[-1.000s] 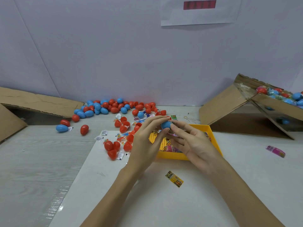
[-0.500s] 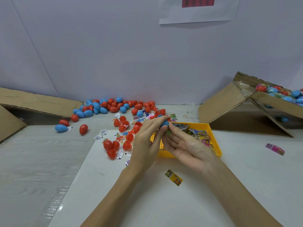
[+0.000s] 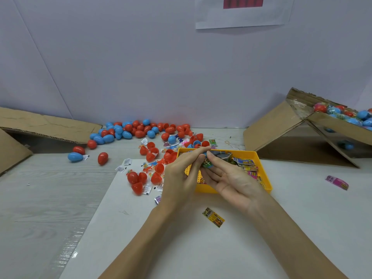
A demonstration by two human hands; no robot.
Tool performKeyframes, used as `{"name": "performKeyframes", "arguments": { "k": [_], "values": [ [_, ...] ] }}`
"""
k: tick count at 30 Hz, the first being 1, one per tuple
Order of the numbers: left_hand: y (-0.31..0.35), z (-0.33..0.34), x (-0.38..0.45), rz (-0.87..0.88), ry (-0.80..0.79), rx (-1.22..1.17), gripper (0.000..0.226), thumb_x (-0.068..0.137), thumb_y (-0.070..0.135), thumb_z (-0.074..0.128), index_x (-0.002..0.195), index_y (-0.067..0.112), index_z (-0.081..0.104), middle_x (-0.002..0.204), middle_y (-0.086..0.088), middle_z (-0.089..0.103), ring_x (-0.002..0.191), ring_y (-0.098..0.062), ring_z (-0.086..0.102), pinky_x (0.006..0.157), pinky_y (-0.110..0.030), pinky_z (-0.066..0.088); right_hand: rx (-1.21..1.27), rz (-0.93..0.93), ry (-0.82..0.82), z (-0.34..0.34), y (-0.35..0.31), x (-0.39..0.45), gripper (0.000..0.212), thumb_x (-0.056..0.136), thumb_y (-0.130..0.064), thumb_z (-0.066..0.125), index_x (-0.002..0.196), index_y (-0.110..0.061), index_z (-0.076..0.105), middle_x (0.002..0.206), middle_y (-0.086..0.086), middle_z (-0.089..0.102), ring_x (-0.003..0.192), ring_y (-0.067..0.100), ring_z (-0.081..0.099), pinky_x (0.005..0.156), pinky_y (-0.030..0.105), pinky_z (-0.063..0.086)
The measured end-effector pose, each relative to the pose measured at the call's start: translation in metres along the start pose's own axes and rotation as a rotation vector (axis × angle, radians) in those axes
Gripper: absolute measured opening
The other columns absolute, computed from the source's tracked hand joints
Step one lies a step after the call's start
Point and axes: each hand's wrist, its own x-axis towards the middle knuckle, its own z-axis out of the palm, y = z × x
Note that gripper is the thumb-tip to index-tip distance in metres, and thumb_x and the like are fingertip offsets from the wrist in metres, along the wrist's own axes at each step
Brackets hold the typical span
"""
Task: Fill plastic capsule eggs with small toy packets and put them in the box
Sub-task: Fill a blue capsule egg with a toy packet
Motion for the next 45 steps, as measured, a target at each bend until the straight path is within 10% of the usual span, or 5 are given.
{"name": "performKeyframes", "arguments": {
  "k": [22,28,34,45],
  "values": [
    [0.000,-0.006,0.010,-0.114,-0.123,0.029,0.031,0.098,0.013,0.067,0.128,0.016,0.069,0.117,0.001,0.062,0.114,-0.014,0.060,0.096,-0.025,0.050,-0.308,-0.207,0.000,-0.009,-0.001,0.001,0.027,0.100,-0.016,0.065,0.125,-0.007,0.068,0.112,0.012,0.078,0.107,0.023,0.075,0.080,0.025,0.061],
    [-0.004,-0.011,0.008,0.039,-0.178,0.185,0.050,0.088,0.002,0.076,0.136,0.012,0.064,0.123,-0.001,0.063,0.115,-0.010,0.060,0.097,-0.018,0.050,-0.655,-0.351,0.125,-0.008,0.004,0.004,0.055,0.071,-0.045,0.084,0.118,-0.018,0.073,0.105,-0.001,0.080,0.098,0.012,0.077,0.082,0.025,0.061],
    [-0.005,-0.012,0.010,0.050,-0.100,0.194,0.048,0.082,0.002,0.082,0.127,0.012,0.069,0.121,0.002,0.065,0.108,-0.001,0.061,0.093,-0.017,0.053,-0.797,-0.476,0.126,-0.011,0.003,0.005,0.038,0.083,-0.022,0.085,0.118,-0.023,0.072,0.107,-0.009,0.078,0.102,0.004,0.073,0.082,0.022,0.061],
    [0.010,-0.008,0.004,0.163,0.125,0.264,0.038,0.076,0.002,0.085,0.112,0.000,0.075,0.112,-0.010,0.073,0.104,-0.015,0.070,0.093,-0.016,0.055,-0.789,-0.653,0.112,-0.004,0.006,0.000,0.046,0.073,-0.042,0.081,0.116,-0.030,0.070,0.105,-0.018,0.076,0.103,0.002,0.072,0.080,0.016,0.058]
  ]
}}
